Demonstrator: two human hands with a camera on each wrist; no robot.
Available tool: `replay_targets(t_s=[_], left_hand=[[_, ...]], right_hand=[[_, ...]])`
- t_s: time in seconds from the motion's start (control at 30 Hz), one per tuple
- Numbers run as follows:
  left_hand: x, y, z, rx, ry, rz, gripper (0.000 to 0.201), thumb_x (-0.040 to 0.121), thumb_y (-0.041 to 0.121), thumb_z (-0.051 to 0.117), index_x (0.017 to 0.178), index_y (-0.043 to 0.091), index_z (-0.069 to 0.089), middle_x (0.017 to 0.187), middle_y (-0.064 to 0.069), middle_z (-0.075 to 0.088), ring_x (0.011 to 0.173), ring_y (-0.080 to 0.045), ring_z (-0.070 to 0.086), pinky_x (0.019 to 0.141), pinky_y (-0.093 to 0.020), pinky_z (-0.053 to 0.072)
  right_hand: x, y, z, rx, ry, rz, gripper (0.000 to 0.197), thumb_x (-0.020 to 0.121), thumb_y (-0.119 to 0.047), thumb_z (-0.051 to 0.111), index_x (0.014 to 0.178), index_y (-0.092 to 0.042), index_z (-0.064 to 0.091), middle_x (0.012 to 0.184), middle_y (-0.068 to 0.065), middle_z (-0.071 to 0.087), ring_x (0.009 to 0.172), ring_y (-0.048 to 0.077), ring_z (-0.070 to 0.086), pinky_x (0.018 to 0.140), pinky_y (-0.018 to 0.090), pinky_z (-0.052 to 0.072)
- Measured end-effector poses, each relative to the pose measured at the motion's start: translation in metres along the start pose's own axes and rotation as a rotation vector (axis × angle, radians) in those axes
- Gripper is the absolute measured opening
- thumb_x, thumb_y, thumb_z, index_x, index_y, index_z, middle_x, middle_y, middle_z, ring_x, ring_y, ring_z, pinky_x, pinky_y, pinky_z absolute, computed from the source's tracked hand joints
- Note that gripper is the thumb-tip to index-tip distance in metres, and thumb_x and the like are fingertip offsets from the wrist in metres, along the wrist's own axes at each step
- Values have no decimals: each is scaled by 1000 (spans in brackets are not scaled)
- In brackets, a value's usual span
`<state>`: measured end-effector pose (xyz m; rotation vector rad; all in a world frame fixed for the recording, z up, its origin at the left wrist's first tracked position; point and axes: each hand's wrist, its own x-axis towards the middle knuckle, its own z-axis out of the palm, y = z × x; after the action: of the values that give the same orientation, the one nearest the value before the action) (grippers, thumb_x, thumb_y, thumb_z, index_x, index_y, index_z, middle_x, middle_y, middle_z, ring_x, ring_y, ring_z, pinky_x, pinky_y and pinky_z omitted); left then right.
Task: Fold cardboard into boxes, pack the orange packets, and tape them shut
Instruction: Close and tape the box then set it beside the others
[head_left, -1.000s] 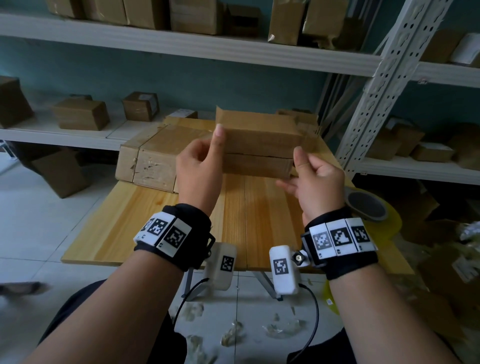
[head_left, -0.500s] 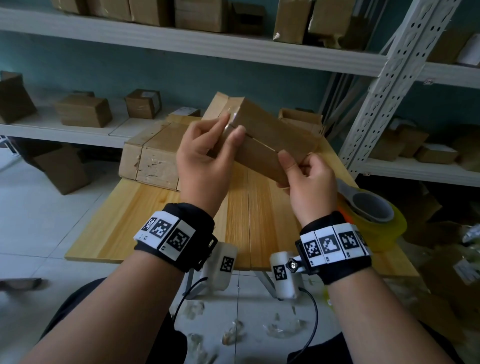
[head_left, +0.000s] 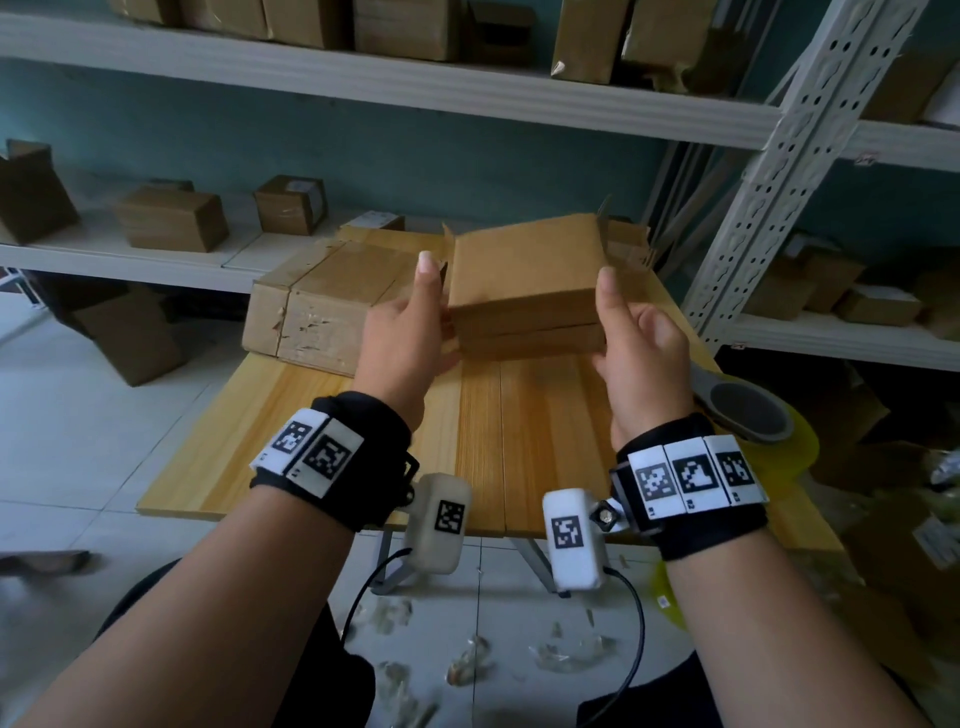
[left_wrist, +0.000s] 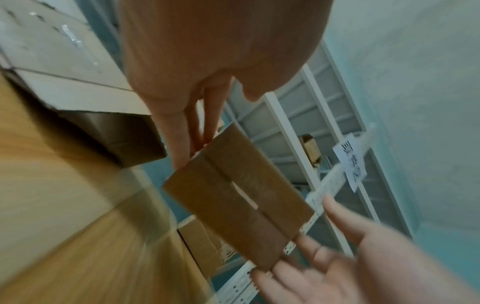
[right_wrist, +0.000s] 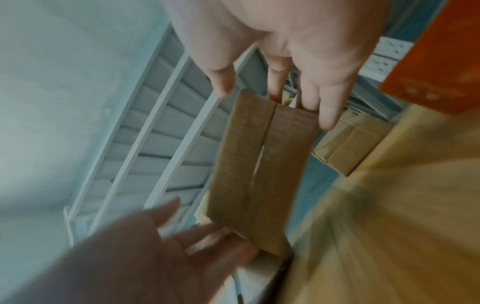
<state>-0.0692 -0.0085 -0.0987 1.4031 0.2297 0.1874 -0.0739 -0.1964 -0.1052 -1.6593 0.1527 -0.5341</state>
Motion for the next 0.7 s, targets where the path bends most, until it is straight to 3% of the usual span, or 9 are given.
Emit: replay_targets(t_s=[0.07, 0.2, 0.3, 0.4, 0.5, 0.6, 0.7], left_hand=[[3, 2, -2, -130, -90, -190, 80, 103, 72, 41, 135, 2, 61, 124, -16, 71, 108, -26, 74, 74, -35, 66], [11, -1, -8, -322, -191, -373, 109, 94, 86, 34, 154, -5, 37, 134, -27, 62, 110, -39, 73, 81, -48, 66], [15, -5, -5, -476, -218, -456, 118, 88, 93, 31, 152, -7, 41, 137, -29, 60, 117, -47, 70, 98, -59, 60], [24, -12, -10, -707, -257, -591, 127, 86, 96, 22, 157, -8, 32, 148, -36, 52, 134, -56, 55, 118, -68, 38], [32, -14, -15, -844, -212, -739, 118, 91, 91, 12, 160, -3, 34, 150, -38, 50, 141, -58, 45, 121, -74, 25], [28, -11, -12, -915, -119, -691, 99, 99, 82, 23, 140, 0, 61, 132, -31, 68, 126, -51, 62, 111, -68, 42], [25, -7, -9, -1019, 3, -492, 68, 104, 61, 42, 123, 5, 74, 112, -17, 79, 109, -34, 73, 105, -48, 53]], right_hand=[[-1, -1, 0, 48, -14, 45, 47, 89, -72, 65, 93, -25, 65, 102, -3, 72, 103, 12, 67, 101, 45, 56], [-8, -5, 1, -67, 7, -215, 21, 97, -40, 73, 108, -22, 69, 107, -8, 73, 101, 1, 70, 93, 32, 61], [-11, -10, -1, -45, -51, -400, 24, 100, -31, 70, 120, -18, 70, 115, 3, 70, 108, 10, 69, 94, 33, 60], [-17, -21, -4, -12, -132, -606, 25, 102, -22, 67, 123, -10, 73, 110, 8, 68, 111, 17, 68, 96, 36, 58], [-21, -27, -7, -7, -217, -756, 19, 102, -12, 65, 101, 0, 78, 101, 11, 70, 117, 14, 70, 96, 33, 56], [-26, -29, -5, 56, -284, -760, 23, 101, -14, 65, 94, 2, 79, 97, 13, 71, 114, 17, 71, 94, 32, 55], [-24, -22, -3, -11, -287, -726, 22, 102, -19, 66, 104, -2, 79, 106, 9, 70, 117, 17, 68, 98, 31, 53]])
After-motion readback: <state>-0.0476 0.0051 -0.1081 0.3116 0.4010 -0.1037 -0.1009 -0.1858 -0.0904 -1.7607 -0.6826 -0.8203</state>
